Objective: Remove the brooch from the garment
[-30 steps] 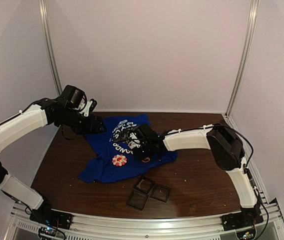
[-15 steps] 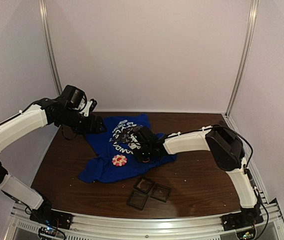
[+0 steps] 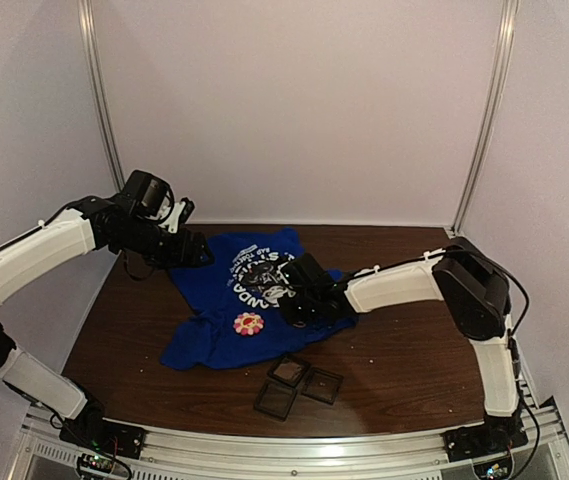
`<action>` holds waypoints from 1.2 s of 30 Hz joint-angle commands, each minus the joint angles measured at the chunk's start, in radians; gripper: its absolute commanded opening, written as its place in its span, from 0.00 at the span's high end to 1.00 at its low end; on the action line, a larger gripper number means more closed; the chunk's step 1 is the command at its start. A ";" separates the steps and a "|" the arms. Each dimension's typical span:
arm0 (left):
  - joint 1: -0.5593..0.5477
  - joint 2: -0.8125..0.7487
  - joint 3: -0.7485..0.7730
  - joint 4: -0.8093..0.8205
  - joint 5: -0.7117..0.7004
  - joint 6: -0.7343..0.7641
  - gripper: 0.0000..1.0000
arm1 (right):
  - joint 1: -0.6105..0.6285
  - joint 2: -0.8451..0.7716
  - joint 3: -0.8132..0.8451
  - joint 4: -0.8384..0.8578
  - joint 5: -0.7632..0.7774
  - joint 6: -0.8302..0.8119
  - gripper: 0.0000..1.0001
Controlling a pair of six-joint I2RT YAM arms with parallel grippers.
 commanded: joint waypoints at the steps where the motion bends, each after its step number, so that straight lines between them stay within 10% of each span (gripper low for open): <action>1: -0.002 -0.025 -0.009 0.033 0.031 0.010 0.19 | 0.003 -0.078 -0.077 0.015 -0.028 0.050 0.98; 18: -0.004 -0.084 -0.067 0.183 0.479 0.044 0.18 | -0.086 -0.278 -0.315 0.397 -0.513 0.228 1.00; 36: -0.037 0.074 -0.061 0.294 0.614 -0.049 0.30 | -0.168 -0.367 -0.370 0.561 -0.890 0.266 1.00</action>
